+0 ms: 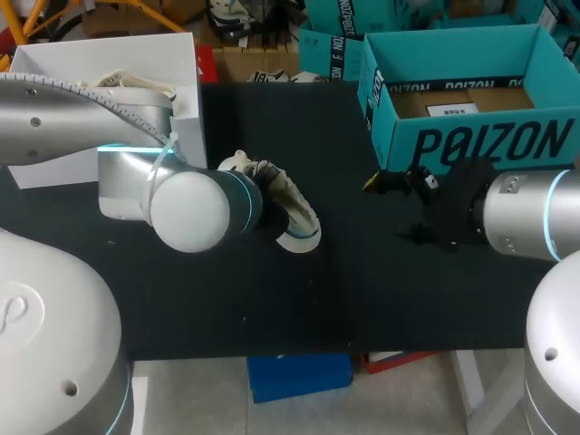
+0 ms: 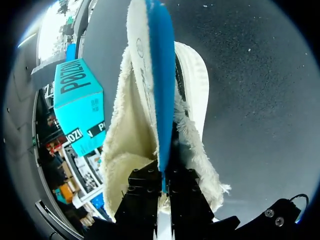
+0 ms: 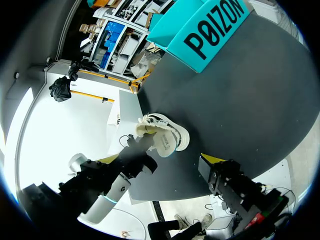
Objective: Take the shoe out of the shoebox, open the shoe tongue, remove and reinsert the insole, then place the shoe into the shoebox
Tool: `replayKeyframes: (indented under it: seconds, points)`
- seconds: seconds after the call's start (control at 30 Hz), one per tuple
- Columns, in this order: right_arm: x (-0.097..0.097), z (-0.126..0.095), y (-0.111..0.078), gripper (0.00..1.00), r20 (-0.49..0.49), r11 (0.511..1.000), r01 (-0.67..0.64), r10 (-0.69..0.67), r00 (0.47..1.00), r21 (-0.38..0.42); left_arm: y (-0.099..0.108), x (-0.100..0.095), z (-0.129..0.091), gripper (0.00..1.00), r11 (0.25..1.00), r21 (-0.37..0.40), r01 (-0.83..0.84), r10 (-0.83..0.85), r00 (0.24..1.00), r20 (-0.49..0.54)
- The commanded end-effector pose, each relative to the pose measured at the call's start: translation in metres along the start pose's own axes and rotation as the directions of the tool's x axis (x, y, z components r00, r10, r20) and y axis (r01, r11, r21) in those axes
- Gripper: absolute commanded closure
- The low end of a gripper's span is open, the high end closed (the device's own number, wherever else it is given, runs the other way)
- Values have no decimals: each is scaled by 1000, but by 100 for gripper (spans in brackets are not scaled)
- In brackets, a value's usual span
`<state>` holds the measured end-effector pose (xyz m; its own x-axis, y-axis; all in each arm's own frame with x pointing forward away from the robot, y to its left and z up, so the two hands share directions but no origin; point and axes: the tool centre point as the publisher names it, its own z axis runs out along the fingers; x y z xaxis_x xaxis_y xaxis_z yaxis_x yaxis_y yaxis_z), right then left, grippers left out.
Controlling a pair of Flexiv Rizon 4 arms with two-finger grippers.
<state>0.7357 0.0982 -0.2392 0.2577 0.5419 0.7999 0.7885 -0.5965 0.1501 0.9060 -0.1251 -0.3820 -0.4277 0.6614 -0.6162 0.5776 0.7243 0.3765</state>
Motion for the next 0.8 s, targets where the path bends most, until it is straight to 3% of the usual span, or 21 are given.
replayKeyframes:
  seconds: [0.03,0.3,0.33,0.4,0.43,0.5,0.63,0.67,0.77,0.8]
  points:
    - [-5,-4,2,0,-10,999,-8,8,1000,31,3,-1,3,100,1000,-19,6,-6,1000,-4]
    - [-5,-4,2,0,-10,999,-8,8,1000,31,2,-2,6,100,999,-20,42,-42,999,-3]
    - [-5,-4,2,0,-10,999,-8,8,1000,31,0,-4,4,84,998,9,63,-63,998,-4]
    - [-5,-4,2,0,-10,999,-8,8,1000,31,-3,-7,0,27,996,40,76,-76,997,4]
    - [-5,-4,2,0,-10,999,-8,8,1000,31,-6,-9,-3,15,994,67,88,-89,996,10]
    - [-5,-4,2,0,-10,999,-8,8,1000,31,-10,-14,-9,0,984,127,122,-125,992,14]
    - [-5,-4,2,0,-10,999,-8,8,1000,31,-18,-19,-21,0,960,241,144,-153,988,18]
    - [-5,-4,2,0,-10,999,-8,8,1000,31,-20,-19,-23,4,953,262,150,-160,987,15]
    - [-5,-4,2,0,-10,999,-8,8,1000,31,-24,-20,-27,40,935,319,154,-166,986,13]
    - [-5,-4,2,0,-10,999,-8,8,1000,31,-25,-20,-27,44,935,320,152,-165,986,12]
